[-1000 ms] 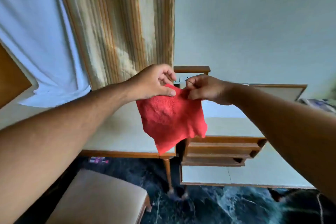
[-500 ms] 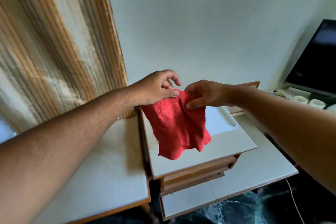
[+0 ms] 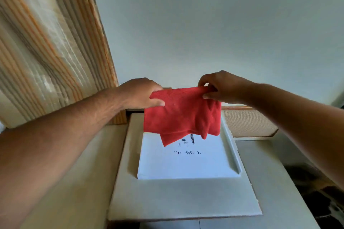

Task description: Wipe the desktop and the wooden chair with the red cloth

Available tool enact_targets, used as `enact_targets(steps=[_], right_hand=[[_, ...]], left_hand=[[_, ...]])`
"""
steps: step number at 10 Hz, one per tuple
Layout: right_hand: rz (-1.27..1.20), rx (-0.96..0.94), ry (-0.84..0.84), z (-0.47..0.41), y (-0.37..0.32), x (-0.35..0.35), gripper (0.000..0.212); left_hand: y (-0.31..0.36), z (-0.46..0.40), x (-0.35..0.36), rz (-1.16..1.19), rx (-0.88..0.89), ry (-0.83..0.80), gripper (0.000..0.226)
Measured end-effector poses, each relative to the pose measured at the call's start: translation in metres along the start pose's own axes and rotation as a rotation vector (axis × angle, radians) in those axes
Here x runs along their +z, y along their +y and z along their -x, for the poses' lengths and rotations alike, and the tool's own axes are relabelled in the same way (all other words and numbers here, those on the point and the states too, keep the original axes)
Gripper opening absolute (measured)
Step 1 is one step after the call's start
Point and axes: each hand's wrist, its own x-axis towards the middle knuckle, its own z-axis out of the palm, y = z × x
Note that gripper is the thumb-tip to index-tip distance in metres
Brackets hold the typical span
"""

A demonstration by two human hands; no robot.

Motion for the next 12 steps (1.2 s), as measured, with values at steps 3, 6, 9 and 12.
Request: enact_targets(steps=[3, 6, 9, 12], right_hand=[[0.056, -0.218, 0.038, 0.013, 0.05, 0.091, 0.017], [-0.375, 0.123, -0.373, 0.019, 0.071, 0.192, 0.031], [-0.157, 0.236, 0.037, -0.01, 0.049, 0.221, 0.048], [0.179, 0.28, -0.125, -0.023, 0.034, 0.239, 0.066]], left_hand=[[0.012, 0.01, 0.101, -0.097, 0.005, 0.052, 0.043], [-0.003, 0.025, 0.175, 0.521, -0.079, -0.521, 0.021], [0.022, -0.027, 0.204, 0.158, -0.178, 0.033, 0.063], [0.035, -0.027, 0.223, 0.013, -0.262, -0.085, 0.073]])
